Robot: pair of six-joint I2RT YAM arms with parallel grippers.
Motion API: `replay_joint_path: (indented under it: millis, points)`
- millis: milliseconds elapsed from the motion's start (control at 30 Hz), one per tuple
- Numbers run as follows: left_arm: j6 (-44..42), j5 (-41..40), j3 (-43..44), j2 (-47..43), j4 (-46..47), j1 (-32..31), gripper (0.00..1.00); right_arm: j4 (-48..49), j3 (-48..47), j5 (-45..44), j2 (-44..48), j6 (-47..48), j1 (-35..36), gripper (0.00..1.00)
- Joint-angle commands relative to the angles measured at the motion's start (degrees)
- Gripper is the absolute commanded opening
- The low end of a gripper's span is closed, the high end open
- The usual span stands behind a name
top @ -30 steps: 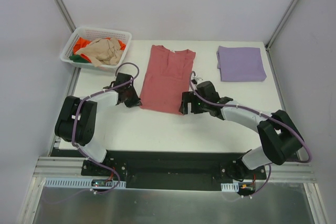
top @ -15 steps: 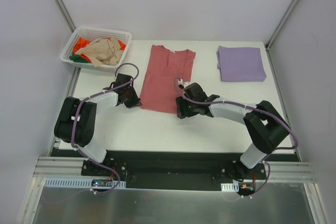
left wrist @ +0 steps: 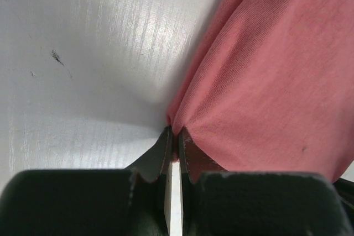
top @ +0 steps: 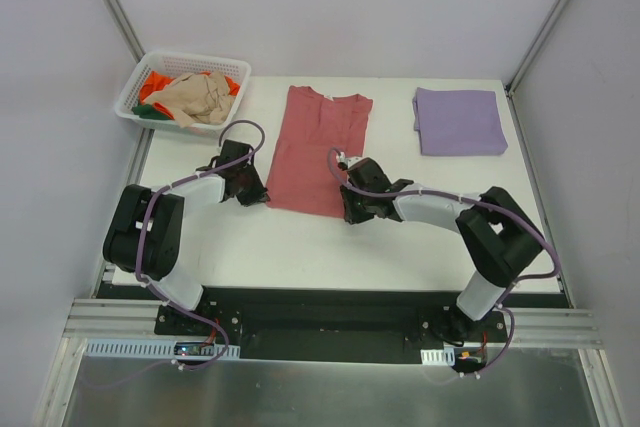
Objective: Fold and stack the t-shirts
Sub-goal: Grab one side of the 2/3 rectangular tshirt with both arms
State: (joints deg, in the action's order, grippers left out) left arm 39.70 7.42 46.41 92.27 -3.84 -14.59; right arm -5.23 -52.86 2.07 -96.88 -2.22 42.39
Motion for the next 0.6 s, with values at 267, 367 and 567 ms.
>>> replay_joint_path:
  millis: [267,367,567]
  points:
    - [3.45,-6.45,-11.15,-25.34,-6.35,-0.09,0.00,-13.91,-1.28,15.28,12.75,-3.49,4.37,0.00]
    - [4.85,-7.07,-14.76,-37.91,-10.21,-0.09,0.00,-16.47,-0.93,27.77,17.76,-5.86,4.89,0.00]
    - [6.35,-9.88,-15.39,-60.42,-20.41,-0.09,0.00,-19.29,-2.51,45.46,23.66,-8.15,6.91,0.00]
